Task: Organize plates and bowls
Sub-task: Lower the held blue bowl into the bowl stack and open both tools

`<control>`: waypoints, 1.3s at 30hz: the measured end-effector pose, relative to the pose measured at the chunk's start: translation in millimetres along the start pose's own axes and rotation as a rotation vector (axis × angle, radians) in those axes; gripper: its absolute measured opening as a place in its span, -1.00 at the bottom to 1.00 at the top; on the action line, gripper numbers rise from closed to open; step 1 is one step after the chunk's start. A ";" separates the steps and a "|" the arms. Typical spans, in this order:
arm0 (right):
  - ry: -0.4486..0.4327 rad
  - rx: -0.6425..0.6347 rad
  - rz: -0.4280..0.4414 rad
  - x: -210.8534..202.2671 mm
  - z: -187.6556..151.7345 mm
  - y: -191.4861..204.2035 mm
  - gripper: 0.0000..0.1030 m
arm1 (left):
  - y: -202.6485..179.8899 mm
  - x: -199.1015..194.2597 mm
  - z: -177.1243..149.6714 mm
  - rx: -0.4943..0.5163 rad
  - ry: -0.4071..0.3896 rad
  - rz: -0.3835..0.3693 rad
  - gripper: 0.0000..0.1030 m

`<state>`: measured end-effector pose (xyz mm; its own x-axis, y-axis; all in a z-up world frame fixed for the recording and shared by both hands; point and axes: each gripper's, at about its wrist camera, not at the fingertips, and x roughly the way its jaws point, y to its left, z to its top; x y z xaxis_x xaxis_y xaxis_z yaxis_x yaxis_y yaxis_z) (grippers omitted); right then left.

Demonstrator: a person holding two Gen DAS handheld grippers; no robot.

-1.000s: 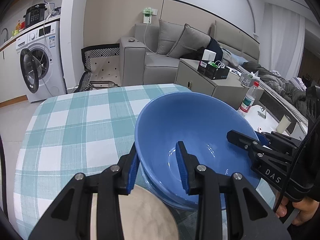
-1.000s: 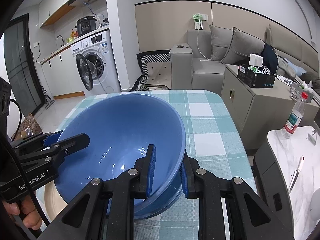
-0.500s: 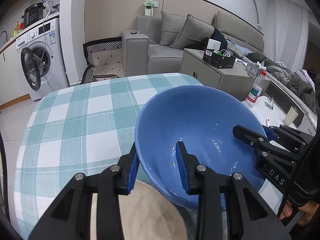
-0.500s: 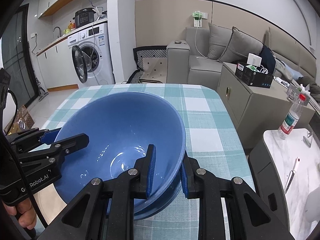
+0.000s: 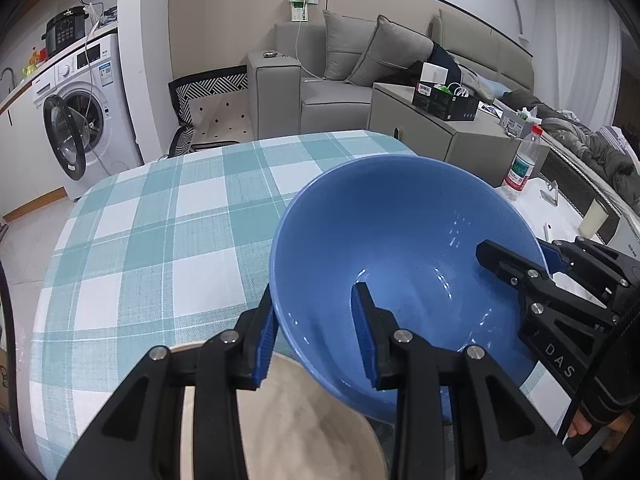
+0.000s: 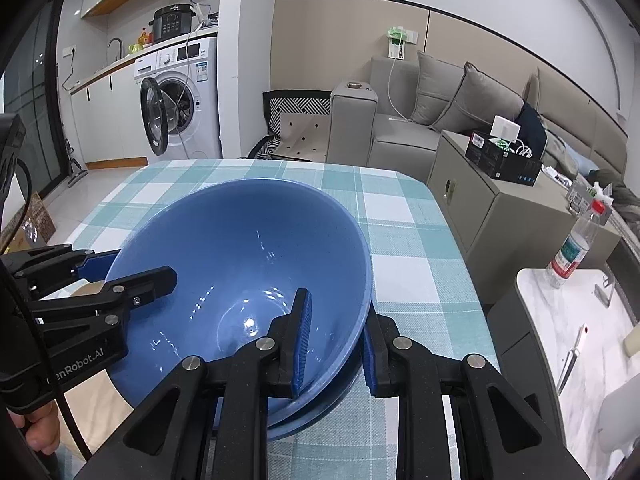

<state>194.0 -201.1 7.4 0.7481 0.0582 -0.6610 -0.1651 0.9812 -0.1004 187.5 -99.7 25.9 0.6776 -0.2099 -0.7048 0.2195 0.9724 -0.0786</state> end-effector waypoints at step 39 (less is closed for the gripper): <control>-0.031 0.005 0.026 4.5 -8.9 -12.9 0.00 | 2.3 7.3 -2.0 0.014 0.039 -0.012 -0.28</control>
<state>193.8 -215.1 -0.9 0.7629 0.0893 -0.6403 -0.1816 0.9801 -0.0797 191.5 -98.8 19.1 0.6473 -0.2171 -0.7307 0.2371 0.9684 -0.0777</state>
